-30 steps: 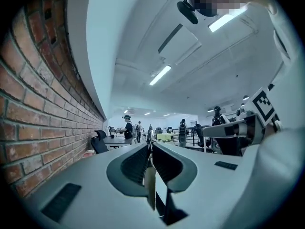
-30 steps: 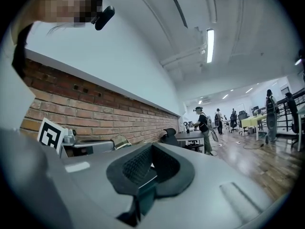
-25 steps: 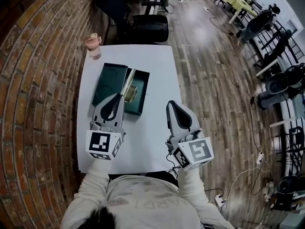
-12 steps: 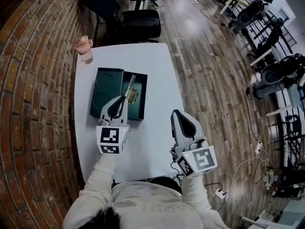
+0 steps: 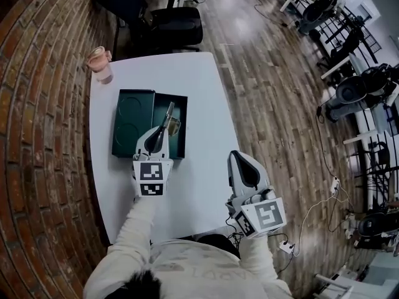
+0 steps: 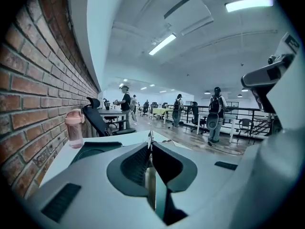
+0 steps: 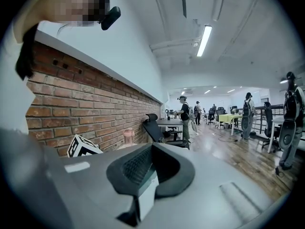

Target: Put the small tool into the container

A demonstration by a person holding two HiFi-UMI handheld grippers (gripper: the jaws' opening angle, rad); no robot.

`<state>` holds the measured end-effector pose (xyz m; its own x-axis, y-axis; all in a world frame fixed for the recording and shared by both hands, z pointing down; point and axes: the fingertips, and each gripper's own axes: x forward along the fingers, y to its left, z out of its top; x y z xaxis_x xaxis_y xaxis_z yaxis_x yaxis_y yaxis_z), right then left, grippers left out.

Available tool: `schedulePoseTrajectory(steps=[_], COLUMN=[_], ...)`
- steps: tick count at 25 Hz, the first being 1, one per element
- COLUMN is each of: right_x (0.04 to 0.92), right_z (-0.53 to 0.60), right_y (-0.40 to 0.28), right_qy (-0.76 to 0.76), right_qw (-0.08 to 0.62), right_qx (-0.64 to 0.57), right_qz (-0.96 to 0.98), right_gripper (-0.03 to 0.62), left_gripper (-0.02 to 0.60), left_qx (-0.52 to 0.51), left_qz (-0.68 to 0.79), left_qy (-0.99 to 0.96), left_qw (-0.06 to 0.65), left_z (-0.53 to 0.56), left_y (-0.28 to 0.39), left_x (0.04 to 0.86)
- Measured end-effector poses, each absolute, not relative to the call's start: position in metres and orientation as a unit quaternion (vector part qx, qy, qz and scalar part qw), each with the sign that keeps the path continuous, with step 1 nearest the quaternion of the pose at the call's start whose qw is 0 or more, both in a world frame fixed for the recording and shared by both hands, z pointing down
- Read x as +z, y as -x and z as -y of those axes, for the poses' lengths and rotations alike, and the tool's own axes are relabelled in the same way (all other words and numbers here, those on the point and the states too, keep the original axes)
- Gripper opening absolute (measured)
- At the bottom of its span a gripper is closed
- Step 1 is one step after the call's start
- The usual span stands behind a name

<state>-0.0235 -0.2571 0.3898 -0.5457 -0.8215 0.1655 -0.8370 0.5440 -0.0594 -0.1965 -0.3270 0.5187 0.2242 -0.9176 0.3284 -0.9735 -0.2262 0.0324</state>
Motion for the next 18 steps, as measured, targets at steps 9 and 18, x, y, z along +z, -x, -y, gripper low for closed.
schedulePoseTrajectory(steps=[9, 18], right_x=[0.396, 0.402], right_z=[0.258, 0.258], right_y=[0.011, 0.002], right_qy=[-0.484, -0.488], right_qw=[0.067, 0.073], right_qx=[0.072, 0.076], right_qz=[0.869, 0.866], right_gripper=[0.011, 0.011], left_gripper=[0.031, 0.031], left_qx=[0.170, 0.199], left_qz=[0.622, 0.627], left_qy=[-0.754, -0.742], left_qw=[0.128, 0.124], left_z=[0.338, 0.354], left_y=[0.187, 0.177], left_x=[0.548, 0.554])
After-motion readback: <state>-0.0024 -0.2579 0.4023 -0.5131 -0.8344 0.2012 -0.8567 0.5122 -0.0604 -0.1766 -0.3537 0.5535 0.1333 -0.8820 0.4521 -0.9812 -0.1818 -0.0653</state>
